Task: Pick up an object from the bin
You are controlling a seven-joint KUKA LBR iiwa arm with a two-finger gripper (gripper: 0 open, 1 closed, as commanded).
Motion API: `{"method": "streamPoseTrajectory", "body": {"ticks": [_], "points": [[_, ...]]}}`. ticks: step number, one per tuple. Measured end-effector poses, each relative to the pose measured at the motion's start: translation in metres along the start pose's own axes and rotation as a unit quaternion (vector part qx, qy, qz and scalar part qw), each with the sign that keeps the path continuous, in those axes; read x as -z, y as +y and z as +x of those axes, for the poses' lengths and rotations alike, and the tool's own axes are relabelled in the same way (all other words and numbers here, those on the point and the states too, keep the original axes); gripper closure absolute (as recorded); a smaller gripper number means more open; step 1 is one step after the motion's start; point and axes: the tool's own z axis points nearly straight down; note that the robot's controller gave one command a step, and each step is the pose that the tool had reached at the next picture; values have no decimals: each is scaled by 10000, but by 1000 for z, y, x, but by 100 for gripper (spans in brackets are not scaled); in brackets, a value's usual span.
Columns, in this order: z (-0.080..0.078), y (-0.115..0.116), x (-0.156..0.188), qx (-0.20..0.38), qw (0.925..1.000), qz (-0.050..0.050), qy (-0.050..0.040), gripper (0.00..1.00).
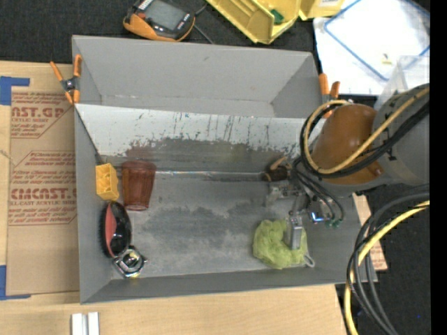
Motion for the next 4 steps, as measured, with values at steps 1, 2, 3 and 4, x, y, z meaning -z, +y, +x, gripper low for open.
{"method": "streamPoseTrajectory", "body": {"ticks": [1, 2, 3, 4], "points": [[29, 24, -3, 1004, 9949, 9, -29, 0], [28, 23, 9, 817, 9967, -6, 0, 0], [32, 23, 19, 844, 9964, 0, -13, 0], [38, 22, -3, 1055, 9944, -4, 7, 0]]}}
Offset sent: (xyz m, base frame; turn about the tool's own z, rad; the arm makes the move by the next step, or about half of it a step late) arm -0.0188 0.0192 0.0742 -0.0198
